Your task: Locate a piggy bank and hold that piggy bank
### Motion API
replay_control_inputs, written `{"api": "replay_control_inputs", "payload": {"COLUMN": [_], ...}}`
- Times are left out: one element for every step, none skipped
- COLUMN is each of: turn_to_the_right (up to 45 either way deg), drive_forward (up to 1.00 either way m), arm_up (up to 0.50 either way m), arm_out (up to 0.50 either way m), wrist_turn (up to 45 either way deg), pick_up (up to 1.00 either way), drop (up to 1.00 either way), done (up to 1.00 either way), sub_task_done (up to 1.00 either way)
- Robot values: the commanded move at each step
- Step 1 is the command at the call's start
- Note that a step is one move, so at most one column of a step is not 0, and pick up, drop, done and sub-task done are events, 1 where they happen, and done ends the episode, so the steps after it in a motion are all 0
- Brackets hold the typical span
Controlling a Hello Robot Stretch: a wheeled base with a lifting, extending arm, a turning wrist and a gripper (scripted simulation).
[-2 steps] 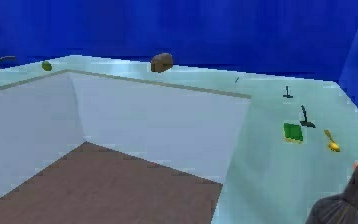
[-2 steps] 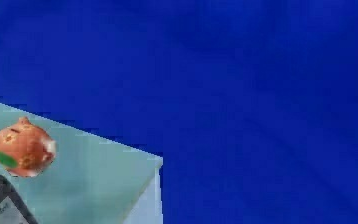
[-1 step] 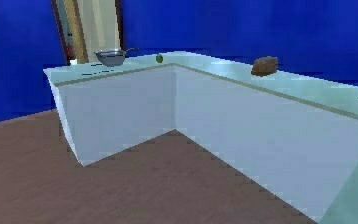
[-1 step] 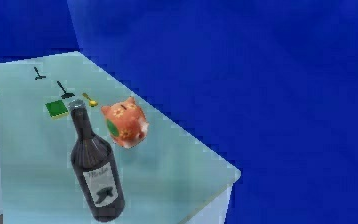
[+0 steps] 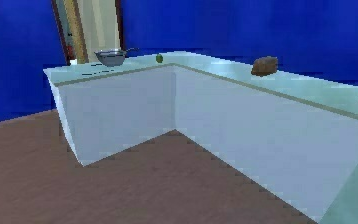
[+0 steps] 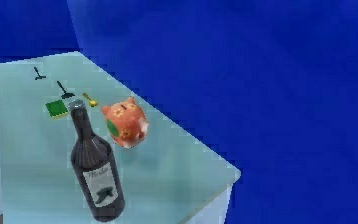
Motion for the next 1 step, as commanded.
{"api": "replay_control_inputs", "payload": {"turn_to_the_right": [0.0], "drive_forward": [0.0], "arm_up": [0.38], "arm_out": [0.0], "wrist_turn": [0.0], "pick_up": [0.0], "drop": [0.0], "done": [0.0], "sub_task_done": [0.0]}}
